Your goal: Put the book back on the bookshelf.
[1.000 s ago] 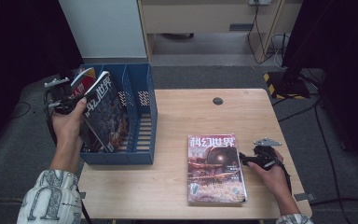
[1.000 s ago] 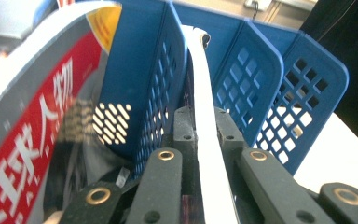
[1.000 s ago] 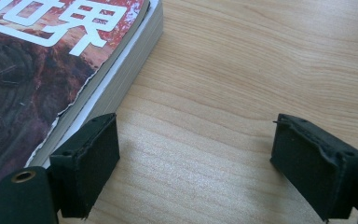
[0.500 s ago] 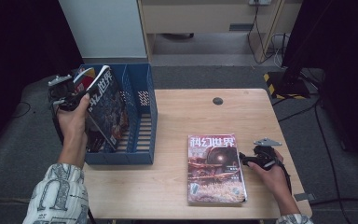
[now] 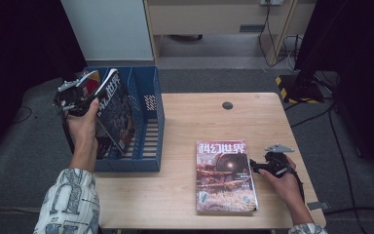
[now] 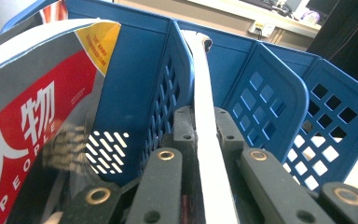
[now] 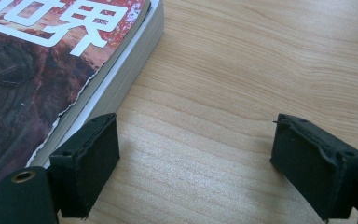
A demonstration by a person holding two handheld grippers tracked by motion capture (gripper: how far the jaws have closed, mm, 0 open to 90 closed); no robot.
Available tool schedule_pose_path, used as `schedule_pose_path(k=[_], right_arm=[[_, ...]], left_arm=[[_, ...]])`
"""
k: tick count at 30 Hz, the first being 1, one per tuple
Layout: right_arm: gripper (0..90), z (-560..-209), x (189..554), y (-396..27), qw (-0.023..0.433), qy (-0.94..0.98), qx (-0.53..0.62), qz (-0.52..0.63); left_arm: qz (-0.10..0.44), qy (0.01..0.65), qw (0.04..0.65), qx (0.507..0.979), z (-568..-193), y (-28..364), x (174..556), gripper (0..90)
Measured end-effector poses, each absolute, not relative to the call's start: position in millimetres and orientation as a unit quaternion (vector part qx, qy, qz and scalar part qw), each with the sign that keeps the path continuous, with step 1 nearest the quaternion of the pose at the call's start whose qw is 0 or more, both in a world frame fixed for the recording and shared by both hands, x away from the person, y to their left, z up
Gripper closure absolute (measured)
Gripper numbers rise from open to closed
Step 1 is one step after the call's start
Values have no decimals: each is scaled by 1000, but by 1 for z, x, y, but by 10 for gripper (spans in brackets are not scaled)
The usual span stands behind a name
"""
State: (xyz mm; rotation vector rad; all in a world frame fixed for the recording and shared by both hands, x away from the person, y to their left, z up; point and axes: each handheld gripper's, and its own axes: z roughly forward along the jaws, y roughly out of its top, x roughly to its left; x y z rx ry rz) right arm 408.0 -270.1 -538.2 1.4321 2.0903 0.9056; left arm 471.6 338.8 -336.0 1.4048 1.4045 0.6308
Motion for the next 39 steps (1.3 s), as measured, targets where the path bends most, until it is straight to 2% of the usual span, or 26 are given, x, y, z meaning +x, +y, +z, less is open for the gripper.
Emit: schedule_pose_path(k=[12, 18, 29, 34, 39], right_arm=[[152, -538, 408, -270, 225, 756, 519, 329], [151, -538, 408, -269, 223, 755, 521, 329], [144, -538, 407, -269, 222, 757, 521, 328], [144, -538, 407, -269, 222, 757, 519, 327], [142, -538, 407, -268, 224, 758, 518, 328]], left_arm=[[244, 591, 497, 587, -339, 341, 473, 786], [254, 589, 499, 584, -339, 341, 467, 670], [275, 569, 485, 605, -350, 335, 442, 442], [271, 560, 489, 612, -359, 336, 432, 380], [268, 550, 490, 621, -366, 334, 422, 361]])
